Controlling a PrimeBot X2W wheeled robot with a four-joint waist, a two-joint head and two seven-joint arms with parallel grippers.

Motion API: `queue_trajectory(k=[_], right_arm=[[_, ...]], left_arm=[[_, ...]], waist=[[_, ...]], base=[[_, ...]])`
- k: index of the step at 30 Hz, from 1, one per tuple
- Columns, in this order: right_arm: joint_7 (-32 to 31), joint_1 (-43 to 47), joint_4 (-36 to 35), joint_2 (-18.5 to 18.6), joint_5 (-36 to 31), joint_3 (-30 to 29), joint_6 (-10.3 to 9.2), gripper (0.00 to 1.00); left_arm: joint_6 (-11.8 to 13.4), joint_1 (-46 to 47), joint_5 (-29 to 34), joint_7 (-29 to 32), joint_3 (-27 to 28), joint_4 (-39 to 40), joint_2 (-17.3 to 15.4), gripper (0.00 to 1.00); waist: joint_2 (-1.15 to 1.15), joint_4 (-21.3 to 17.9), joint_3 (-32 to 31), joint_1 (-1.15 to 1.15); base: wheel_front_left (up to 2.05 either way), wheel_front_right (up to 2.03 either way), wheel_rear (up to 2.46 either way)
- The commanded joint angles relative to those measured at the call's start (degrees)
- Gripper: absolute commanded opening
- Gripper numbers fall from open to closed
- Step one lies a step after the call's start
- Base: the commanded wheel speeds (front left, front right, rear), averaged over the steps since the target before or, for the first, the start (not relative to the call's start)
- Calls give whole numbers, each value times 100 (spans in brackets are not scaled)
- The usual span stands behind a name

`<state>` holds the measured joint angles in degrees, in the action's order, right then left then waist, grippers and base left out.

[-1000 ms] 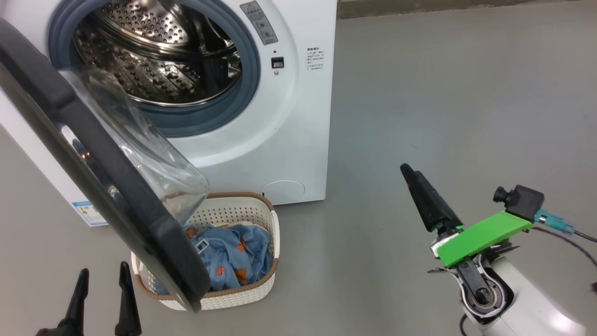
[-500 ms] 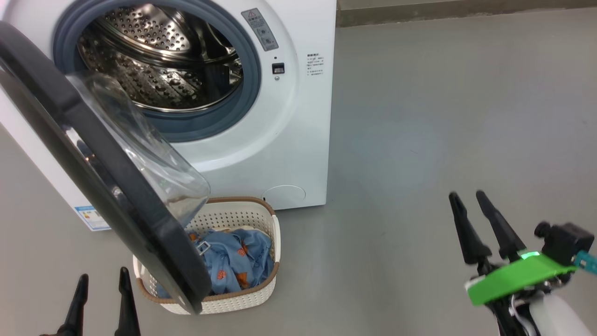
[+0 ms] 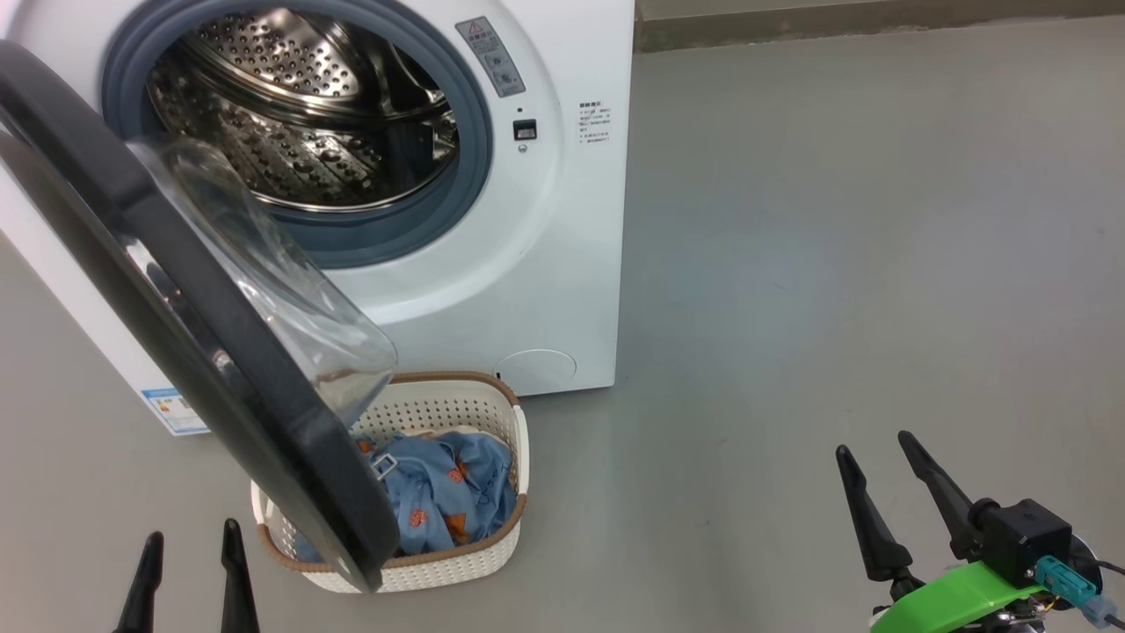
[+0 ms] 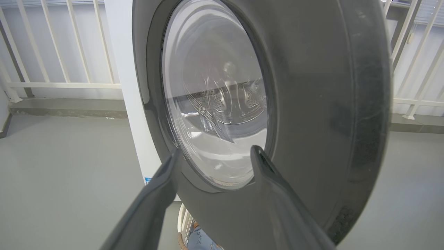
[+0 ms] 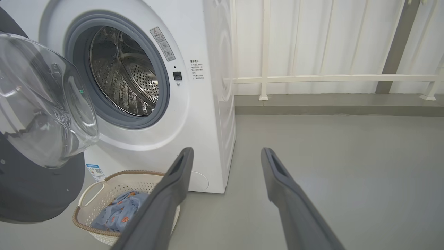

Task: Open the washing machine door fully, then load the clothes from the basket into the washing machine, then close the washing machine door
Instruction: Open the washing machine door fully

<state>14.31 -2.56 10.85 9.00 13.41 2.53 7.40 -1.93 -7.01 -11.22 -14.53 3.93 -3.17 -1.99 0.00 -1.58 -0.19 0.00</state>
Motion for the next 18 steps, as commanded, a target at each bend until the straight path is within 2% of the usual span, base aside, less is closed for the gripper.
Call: queue_trajectory(k=[1,6,18], right_arm=[[68,-17,-197,2,-167,35,9,100],[68,65,-320,-111,-526,-119,9,100],[69,135,-326,-283,-845,-331,9,100]], left_arm=[[6,118,55,-47,157,169,-88,100],[-50,123,73,-47,61,134,-88,100],[-47,90,93,-47,-39,81,-88,100]], waist=[[0,5,10,0],[0,9,28,0],[0,7,9,0]], base=[[0,0,0],[0,0,0],[0,0,0]])
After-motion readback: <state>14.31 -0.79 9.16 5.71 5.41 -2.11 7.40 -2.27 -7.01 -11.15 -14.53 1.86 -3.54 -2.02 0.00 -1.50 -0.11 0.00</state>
